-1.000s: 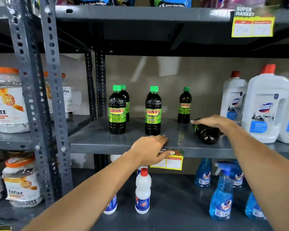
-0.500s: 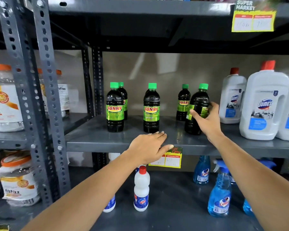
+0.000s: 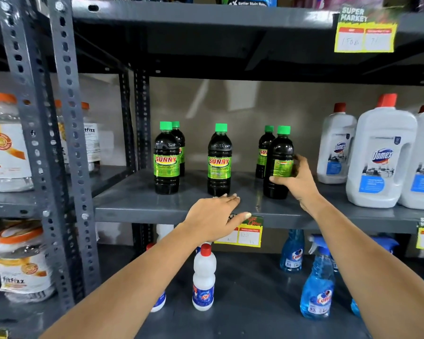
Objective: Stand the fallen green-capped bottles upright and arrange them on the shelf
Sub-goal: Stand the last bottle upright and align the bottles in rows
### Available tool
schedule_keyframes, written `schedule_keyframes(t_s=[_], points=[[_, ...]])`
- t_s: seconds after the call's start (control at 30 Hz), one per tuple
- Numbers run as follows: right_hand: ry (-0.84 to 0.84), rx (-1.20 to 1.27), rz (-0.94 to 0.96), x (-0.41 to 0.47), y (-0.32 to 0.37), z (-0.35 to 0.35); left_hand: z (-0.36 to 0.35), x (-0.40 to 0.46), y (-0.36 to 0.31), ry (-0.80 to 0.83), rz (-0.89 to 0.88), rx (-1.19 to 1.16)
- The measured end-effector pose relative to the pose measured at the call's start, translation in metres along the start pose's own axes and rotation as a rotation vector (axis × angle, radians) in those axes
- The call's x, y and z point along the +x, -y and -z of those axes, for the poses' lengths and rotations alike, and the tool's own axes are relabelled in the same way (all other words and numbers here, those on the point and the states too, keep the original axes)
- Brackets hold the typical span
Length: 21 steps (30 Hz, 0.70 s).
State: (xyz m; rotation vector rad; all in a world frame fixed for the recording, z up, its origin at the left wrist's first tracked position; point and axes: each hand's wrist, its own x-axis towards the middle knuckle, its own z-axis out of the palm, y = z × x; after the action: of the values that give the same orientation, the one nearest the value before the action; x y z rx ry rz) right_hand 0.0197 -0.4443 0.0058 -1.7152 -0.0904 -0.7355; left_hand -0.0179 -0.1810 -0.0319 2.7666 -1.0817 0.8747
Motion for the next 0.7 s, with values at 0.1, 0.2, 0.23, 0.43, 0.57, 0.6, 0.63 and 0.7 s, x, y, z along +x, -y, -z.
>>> schedule_keyframes(t_s=[0.1, 0.2, 0.23, 0.43, 0.57, 0.6, 0.63, 0.7], points=[[0.043, 0.013, -0.032, 0.0020, -0.0022, -0.0004, -0.0005, -0.0002, -0.0001, 0.003, 0.006, -0.010], [0.003, -0.068, -0.015, -0.0008, -0.0015, -0.0026, -0.0009, -0.0003, 0.0008, 0.001, 0.009, -0.012], [-0.006, -0.086, -0.006, -0.0019, -0.0006, -0.0031, -0.0010, -0.0002, 0.0009, 0.002, 0.009, -0.014], [0.062, -0.099, -0.009, -0.0017, 0.0005, -0.0048, -0.0026, -0.0004, 0.0016, 0.003, 0.004, -0.022], [0.036, -0.199, -0.012, -0.0046, 0.0011, -0.0049, -0.0021, -0.0001, 0.0008, -0.007, 0.003, -0.033], [0.047, -0.178, -0.019, -0.0043, 0.0018, -0.0053, -0.0019, -0.0003, 0.0008, -0.006, 0.002, -0.034], [0.055, -0.153, -0.028, -0.0034, 0.0018, -0.0056, -0.0016, -0.0005, 0.0008, -0.004, 0.003, -0.035], [0.053, -0.153, -0.038, -0.0038, 0.0024, -0.0058, -0.0012, -0.0004, 0.0010, 0.003, 0.006, -0.037]])
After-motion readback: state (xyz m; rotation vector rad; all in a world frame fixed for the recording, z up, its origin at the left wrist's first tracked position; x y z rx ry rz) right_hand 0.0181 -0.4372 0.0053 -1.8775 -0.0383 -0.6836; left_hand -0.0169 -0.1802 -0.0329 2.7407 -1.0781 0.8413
